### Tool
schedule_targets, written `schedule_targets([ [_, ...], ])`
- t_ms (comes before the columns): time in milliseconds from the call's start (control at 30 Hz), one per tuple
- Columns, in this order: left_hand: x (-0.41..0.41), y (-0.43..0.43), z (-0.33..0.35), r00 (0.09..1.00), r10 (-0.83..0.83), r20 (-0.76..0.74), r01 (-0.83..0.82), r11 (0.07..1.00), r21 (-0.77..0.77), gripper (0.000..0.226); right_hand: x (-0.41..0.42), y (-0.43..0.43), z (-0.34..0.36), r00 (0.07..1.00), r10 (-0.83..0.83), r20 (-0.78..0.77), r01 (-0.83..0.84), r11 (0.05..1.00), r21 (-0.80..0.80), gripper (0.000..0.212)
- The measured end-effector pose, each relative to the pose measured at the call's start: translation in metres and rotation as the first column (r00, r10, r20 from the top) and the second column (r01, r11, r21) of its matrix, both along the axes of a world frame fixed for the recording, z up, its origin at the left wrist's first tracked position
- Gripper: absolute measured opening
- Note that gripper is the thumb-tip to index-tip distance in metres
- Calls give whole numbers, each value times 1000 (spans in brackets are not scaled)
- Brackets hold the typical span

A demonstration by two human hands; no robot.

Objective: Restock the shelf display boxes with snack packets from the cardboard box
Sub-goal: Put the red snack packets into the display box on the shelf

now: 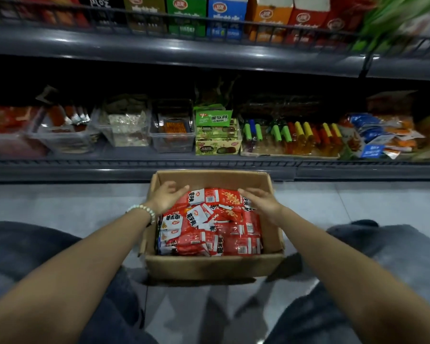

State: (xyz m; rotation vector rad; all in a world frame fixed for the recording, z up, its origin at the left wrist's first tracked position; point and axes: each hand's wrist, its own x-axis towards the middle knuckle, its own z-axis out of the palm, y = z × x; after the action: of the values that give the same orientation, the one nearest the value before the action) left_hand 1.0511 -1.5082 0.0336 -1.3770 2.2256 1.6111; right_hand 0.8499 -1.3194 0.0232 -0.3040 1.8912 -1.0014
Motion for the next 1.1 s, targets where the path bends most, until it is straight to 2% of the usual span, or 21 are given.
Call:
schedule_targets([
  [67, -2, 9, -4, 998, -39, 43, 36, 997, 62, 72, 7, 5, -8, 995, 82, 52, -85, 995, 56, 84],
  [133, -1, 13, -11, 996, -57, 69, 51, 995, 88, 74, 12, 7, -16, 989, 126, 77, -132, 987, 89, 85],
  [200, -1, 15, -25, 990, -111, 87, 101, 989, 112, 76, 12, 7, -29, 988, 120, 98, -129, 987, 98, 94],
  [267, -2, 19, -36, 981, -137, 138, 122, 986, 113, 67, 14, 7, -39, 989, 108, 104, -119, 988, 103, 98],
  [400, -5, 24, -60, 949, -183, 255, 149, 978, 148, 58, 15, 9, -52, 983, 153, 105, -167, 976, 137, 59],
  [533, -12, 22, -93, 935, -187, 301, 136, 974, 180, 66, 0, 10, -83, 971, 213, 105, -229, 956, 181, 64],
  [767, -15, 32, -118, 910, -238, 340, 176, 963, 204, 58, 1, 11, -116, 924, 359, 134, -382, 891, 246, 54],
  [833, -15, 34, -124, 920, -238, 311, 182, 963, 200, 54, 0, 12, -126, 885, 461, 67, -458, 835, 306, 50],
  [933, -17, 31, -129, 931, -222, 288, 171, 966, 193, 50, -2, 16, -137, 753, 658, 4, -590, 673, 446, 42],
  [967, -19, 29, -130, 933, -218, 287, 167, 967, 194, 49, -4, 17, -140, 733, 681, -9, -602, 654, 457, 36],
  [1033, -23, 26, -131, 933, -206, 294, 157, 971, 182, 46, -10, 19, -146, 733, 679, -40, -601, 674, 429, 20],
  [1100, -25, 25, -132, 936, -185, 299, 138, 976, 171, 42, -18, 20, -144, 732, 680, -48, -622, 694, 363, 19],
])
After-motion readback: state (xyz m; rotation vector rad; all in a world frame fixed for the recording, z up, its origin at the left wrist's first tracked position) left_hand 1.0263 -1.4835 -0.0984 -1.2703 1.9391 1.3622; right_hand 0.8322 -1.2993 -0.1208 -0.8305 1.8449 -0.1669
